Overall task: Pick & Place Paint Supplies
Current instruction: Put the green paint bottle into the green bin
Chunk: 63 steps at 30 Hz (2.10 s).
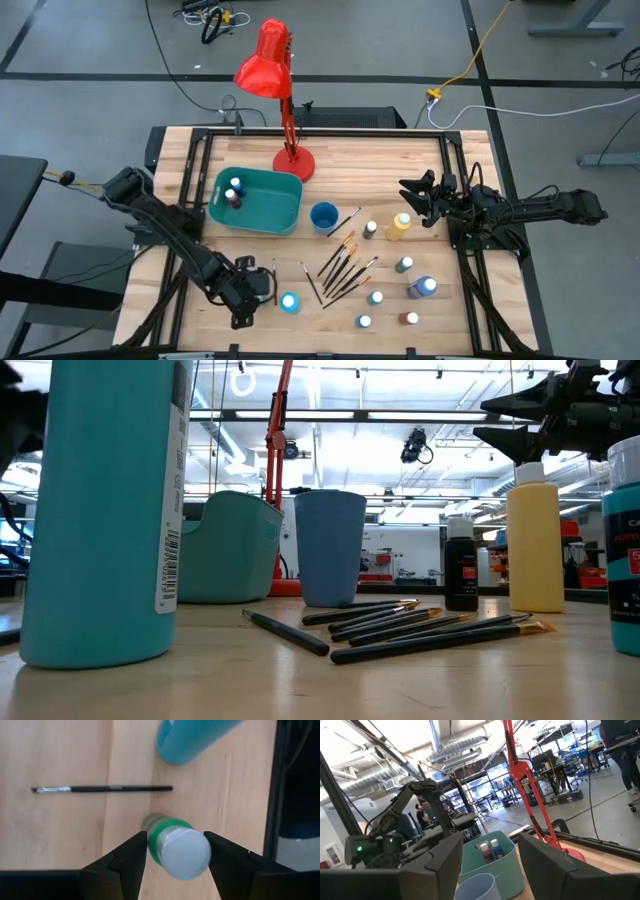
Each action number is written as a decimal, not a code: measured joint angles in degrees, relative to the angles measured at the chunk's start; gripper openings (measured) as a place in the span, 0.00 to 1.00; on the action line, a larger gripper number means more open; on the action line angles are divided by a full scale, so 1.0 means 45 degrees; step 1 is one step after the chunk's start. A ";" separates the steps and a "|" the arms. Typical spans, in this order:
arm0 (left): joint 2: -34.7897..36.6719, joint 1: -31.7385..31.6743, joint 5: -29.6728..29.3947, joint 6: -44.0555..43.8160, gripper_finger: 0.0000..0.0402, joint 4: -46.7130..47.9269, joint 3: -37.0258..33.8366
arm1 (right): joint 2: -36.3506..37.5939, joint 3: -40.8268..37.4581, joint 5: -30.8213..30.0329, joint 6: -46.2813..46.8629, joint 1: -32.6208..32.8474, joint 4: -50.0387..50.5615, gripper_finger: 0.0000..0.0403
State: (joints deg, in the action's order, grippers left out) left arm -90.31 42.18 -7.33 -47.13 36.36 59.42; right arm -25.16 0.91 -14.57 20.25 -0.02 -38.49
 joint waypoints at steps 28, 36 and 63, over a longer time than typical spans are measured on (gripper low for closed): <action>0.0242 -0.0691 0.0768 -0.2405 0.40 0.1471 0.0053 | 0.0003 0.0000 0.0002 -0.0012 -0.0003 0.0003 0.51; 0.1954 -0.1314 0.0382 -0.4029 0.42 0.3981 0.0049 | 0.0000 0.0000 0.0000 -0.0053 -0.0002 0.0005 0.51; 0.7345 -0.3997 -0.4601 -0.3701 0.41 0.9786 0.0039 | -0.0002 0.0000 -0.0902 -0.0385 -0.0003 0.0007 0.51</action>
State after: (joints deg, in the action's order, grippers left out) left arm -57.25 24.19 -28.03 -63.79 80.40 59.59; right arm -25.17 0.91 -18.63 18.52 -0.03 -38.46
